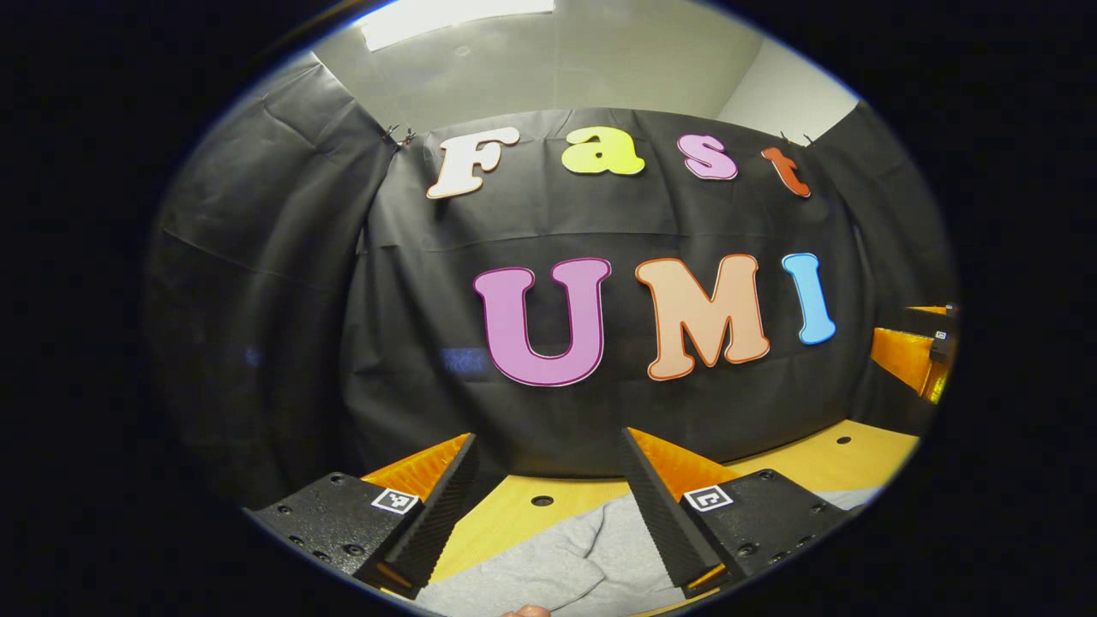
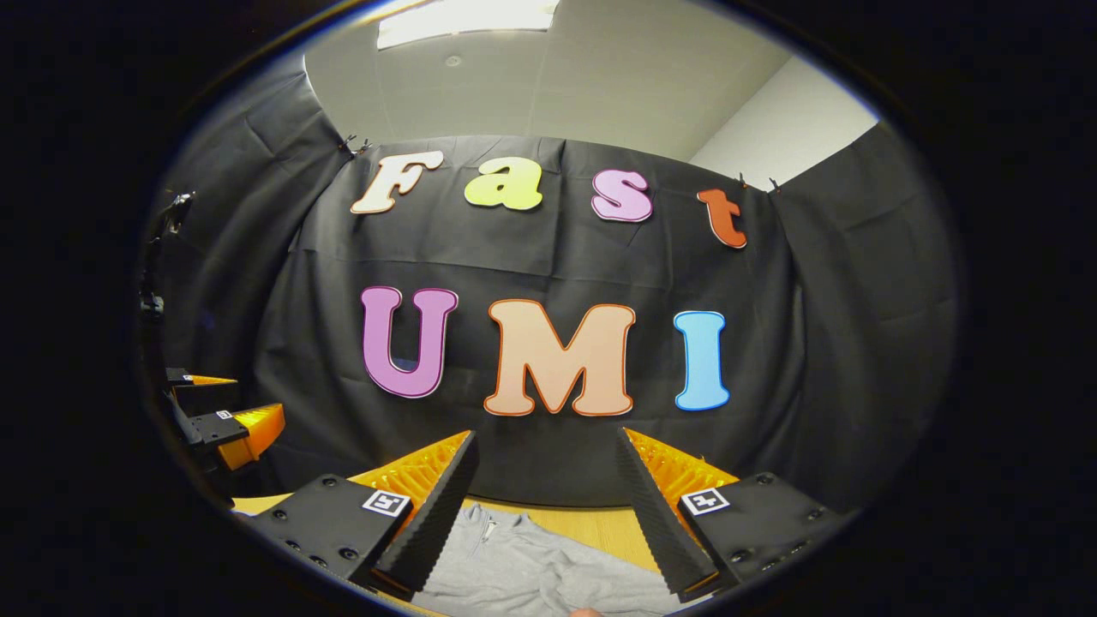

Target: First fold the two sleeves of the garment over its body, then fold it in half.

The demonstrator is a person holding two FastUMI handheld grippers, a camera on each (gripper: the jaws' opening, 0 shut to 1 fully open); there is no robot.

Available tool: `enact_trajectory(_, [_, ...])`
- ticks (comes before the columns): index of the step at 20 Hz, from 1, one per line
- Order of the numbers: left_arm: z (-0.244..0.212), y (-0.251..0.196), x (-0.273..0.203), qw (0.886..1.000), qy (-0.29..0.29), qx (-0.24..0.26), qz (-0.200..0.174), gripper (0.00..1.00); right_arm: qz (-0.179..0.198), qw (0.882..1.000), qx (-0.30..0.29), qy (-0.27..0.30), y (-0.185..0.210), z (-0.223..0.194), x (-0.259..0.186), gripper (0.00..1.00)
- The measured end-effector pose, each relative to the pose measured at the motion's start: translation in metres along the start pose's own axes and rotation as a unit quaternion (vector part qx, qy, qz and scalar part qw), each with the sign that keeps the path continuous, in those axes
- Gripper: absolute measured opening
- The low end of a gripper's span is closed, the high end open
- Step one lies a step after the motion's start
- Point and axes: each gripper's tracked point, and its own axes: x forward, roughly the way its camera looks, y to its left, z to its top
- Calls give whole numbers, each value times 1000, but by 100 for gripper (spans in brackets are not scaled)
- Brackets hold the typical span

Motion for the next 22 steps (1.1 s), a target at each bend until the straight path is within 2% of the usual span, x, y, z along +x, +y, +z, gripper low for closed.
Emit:
enact_trajectory(5, [-3,-7,4,1000,0,-1,-9,95,-4,1000,5,16,-10,-8,3,98])
enact_trajectory(9, [-3,-19,8,1000,-3,-7,-23,98,-30,999,-13,24,-40,-13,4,99])
enact_trajectory(10, [-3,-23,9,1000,-2,-8,-27,96,-37,999,-18,27,-49,-14,5,99])
enact_trajectory(11, [-4,-25,11,1000,-2,-10,-29,99,-46,998,-18,31,-61,-16,7,96])
enact_trajectory(12, [-6,-27,10,999,-1,-11,-31,99,-58,998,-16,34,-74,-19,7,99])
enact_trajectory(13, [-7,-29,10,999,1,-12,-32,95,-72,997,-14,39,-89,-20,8,99])
enact_trajectory(15, [-7,-32,10,999,2,-13,-34,94,-102,993,-15,52,-122,-29,9,96])
enact_trajectory(16, [-7,-33,10,999,2,-13,-35,99,-116,991,-18,60,-139,-36,7,96])
enact_trajectory(19, [-8,-33,11,999,4,-10,-35,99,-154,984,-33,86,-187,-55,-2,100])
enact_trajectory(20, [-10,-34,10,999,4,-10,-35,95,-164,981,-40,93,-201,-61,-6,99])
enact_trajectory(22, [-11,-36,10,999,7,-9,-37,94,-180,976,-53,109,-223,-73,-14,99])
